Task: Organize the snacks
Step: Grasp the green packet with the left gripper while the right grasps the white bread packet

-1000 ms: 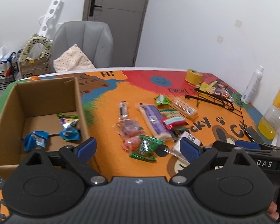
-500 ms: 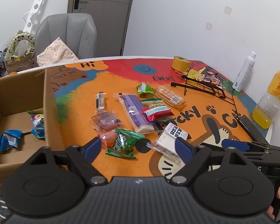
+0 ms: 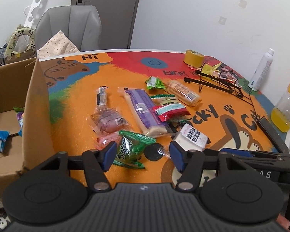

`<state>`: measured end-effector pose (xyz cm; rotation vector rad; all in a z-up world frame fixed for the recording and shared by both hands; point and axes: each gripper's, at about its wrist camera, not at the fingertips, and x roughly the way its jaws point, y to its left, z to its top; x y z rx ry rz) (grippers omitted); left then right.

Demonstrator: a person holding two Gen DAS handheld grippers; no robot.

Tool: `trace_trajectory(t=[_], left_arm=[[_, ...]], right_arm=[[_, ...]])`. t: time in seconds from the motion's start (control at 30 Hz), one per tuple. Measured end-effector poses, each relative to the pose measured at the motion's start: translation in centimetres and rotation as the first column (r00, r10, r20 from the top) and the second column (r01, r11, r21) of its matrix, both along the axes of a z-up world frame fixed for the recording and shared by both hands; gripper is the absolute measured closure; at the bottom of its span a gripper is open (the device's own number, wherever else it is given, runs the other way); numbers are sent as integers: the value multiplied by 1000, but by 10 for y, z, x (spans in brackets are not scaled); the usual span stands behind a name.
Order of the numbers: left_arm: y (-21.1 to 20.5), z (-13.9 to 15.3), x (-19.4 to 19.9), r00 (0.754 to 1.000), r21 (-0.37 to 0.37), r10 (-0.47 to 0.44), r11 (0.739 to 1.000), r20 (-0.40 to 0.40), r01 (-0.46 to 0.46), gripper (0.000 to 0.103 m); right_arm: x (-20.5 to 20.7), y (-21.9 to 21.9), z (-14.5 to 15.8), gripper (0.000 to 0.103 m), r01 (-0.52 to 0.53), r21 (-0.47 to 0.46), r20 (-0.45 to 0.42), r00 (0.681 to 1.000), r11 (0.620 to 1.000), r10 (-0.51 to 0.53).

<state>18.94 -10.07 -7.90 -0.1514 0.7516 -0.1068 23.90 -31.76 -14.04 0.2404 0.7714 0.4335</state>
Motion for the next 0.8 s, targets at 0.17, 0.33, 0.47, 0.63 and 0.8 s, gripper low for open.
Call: trace_trajectory(t=[0.17,0.33,0.47,0.63,0.8], left_arm=[[4,-9,9,1000,-1,25,1000,-10,-25,45],[4,-19,16,999,-3,28,1000,-31,-28,50],[5,-27,20,998,-3,35,999,-53,-35,57],[7,-33,22,998,-11,34,999,-60,-34,61],[7,-34,21,998,-9,35,999,-57,-35,66]], right_arm=[[12,6,-4,35,13,4,-19,1000,1000,-13],[21,15,-5,28,25,-12,-14,1000,1000,-25],[26,21,-7,22,40,-29,-20,999,999,-41],[28,30,-10,13,47,-58,-4,999,997,-47],[29,37,-10,13,53,-104,12,999,993,-52]])
